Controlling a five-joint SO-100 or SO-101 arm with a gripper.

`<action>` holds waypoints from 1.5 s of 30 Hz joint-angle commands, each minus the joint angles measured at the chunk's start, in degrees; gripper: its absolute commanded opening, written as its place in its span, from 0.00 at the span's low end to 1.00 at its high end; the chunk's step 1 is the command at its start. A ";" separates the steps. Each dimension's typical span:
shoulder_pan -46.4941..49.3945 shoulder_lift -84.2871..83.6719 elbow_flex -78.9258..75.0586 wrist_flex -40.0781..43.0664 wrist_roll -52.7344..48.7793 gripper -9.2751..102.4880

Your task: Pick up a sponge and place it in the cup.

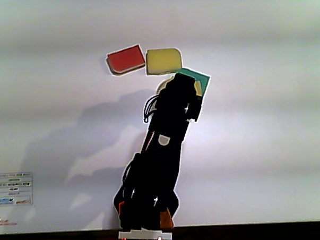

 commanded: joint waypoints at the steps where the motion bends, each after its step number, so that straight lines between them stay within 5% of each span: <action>1: 0.53 0.26 0.35 -0.35 -0.26 0.08; 8: 0.26 0.62 0.18 0.18 -0.62 0.12; 16: 0.18 1.23 -0.97 1.05 -2.64 0.30; 26: -0.09 1.14 -3.96 2.90 -2.81 0.36; 31: -1.32 1.49 -8.61 7.91 -0.79 0.31; 38: -2.55 9.23 -9.93 15.03 0.62 0.08; 45: -5.01 26.81 4.75 13.10 2.29 0.08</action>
